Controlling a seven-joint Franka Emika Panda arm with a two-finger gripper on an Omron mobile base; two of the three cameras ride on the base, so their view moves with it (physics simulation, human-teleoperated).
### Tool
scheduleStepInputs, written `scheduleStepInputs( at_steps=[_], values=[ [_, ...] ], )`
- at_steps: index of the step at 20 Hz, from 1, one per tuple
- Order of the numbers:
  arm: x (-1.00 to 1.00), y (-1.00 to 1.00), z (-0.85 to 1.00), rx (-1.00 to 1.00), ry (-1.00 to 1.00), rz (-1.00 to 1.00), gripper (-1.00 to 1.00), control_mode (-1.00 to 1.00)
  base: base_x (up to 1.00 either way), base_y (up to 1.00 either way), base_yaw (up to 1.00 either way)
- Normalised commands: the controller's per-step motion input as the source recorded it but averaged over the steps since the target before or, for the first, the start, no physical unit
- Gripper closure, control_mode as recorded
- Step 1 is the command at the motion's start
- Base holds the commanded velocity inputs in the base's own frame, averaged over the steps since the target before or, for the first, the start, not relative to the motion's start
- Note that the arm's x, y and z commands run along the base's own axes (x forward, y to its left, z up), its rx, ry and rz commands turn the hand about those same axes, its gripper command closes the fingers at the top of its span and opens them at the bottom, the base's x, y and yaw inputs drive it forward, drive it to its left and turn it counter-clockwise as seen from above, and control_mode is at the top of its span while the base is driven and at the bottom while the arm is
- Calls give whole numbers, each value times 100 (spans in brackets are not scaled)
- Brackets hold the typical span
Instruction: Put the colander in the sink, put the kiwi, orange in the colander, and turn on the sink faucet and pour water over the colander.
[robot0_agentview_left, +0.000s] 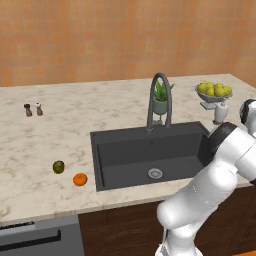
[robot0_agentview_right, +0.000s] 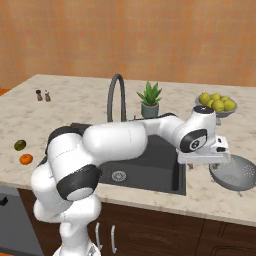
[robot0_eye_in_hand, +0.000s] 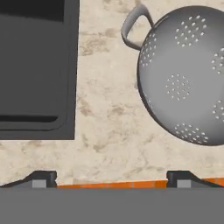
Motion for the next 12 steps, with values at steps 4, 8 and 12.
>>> scheduleStepInputs(
  at_steps=[4,8,12],
  values=[
    [37,-44,-46,0,1,0,-100,-100,0,0,0],
    [38,-34,-44,-2,-2,0,-100,-100,0,0,0],
    [28,-35,-34,-3,-9,0,-100,-100,0,0,0]
  ],
)
